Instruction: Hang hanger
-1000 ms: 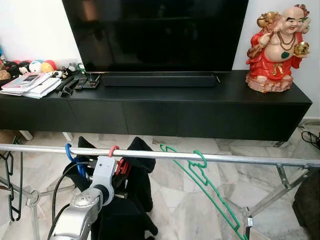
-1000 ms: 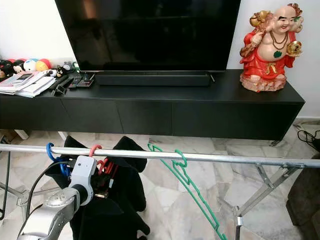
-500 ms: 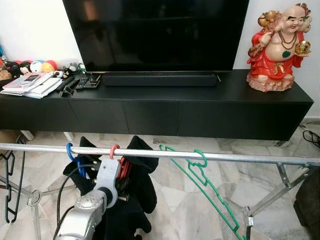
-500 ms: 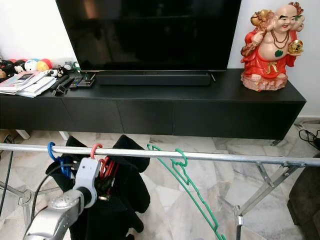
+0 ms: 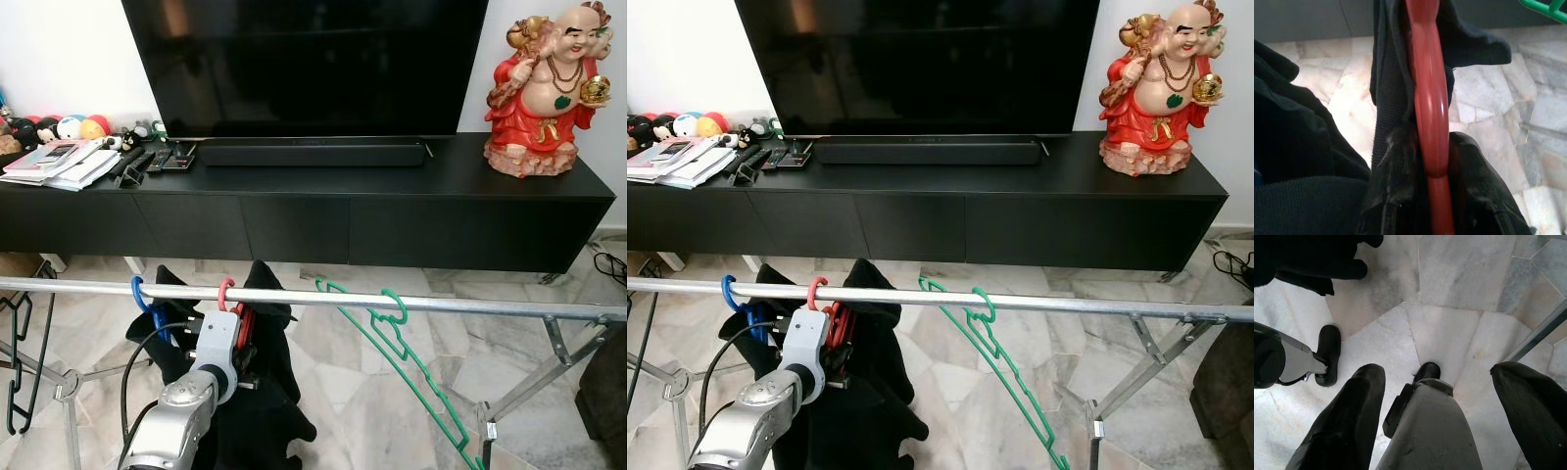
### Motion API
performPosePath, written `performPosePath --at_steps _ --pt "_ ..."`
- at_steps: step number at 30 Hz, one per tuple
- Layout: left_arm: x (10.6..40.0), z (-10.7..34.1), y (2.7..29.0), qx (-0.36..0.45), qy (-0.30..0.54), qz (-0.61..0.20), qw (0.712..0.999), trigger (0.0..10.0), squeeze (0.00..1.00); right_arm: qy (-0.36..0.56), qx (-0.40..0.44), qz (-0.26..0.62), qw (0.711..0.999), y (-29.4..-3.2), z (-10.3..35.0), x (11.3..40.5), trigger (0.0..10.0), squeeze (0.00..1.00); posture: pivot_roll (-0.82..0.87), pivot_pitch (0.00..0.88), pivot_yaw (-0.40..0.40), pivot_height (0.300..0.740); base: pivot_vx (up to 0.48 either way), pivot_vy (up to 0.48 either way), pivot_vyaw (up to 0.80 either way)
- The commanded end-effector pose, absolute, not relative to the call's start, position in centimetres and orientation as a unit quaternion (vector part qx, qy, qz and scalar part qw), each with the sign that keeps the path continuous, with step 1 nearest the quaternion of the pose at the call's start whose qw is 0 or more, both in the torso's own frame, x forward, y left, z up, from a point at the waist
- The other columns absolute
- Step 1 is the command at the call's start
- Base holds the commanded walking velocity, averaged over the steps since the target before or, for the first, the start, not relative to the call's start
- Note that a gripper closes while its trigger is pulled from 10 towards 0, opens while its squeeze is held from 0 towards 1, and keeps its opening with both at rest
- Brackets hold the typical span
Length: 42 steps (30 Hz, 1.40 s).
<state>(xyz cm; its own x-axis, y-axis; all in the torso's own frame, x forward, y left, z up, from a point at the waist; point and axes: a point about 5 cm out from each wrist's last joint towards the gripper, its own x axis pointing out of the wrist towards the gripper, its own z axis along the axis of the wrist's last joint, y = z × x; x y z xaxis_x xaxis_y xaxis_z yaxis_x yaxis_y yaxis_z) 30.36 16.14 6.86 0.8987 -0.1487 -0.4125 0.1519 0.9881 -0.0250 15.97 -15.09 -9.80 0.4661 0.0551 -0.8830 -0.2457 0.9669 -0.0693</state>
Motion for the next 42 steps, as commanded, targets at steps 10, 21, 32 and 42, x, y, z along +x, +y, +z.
performPosePath --at_steps 10,21,32,42 --pt "30.6 6.6 16.5 -0.002 0.21 -0.055 0.976 0.0 0.0 0.512 -0.094 0.092 0.849 -14.9 -9.8 15.9 10.0 0.0 0.02 0.046 0.056 0.74 0.0 0.0 0.0" --pt "30.7 6.7 16.2 -0.004 0.2 -0.052 0.978 0.0 0.0 0.512 -0.094 0.092 0.849 -14.9 -9.8 15.9 10.0 0.0 0.02 0.044 0.057 0.74 0.0 0.0 0.0" --pt "30.4 8.2 16.8 0.002 0.132 -0.043 0.99 0.0 0.0 0.512 -0.093 0.092 0.849 -14.9 -9.8 15.9 10.0 0.0 0.02 0.044 0.056 0.74 0.0 0.0 0.0" --pt "28.5 9.4 17.3 -0.004 0.07 -0.046 0.997 0.0 0.0 0.511 -0.094 0.091 0.849 -15.0 -9.8 15.9 10.0 0.0 0.02 0.042 0.053 0.74 0.0 0.0 0.0"
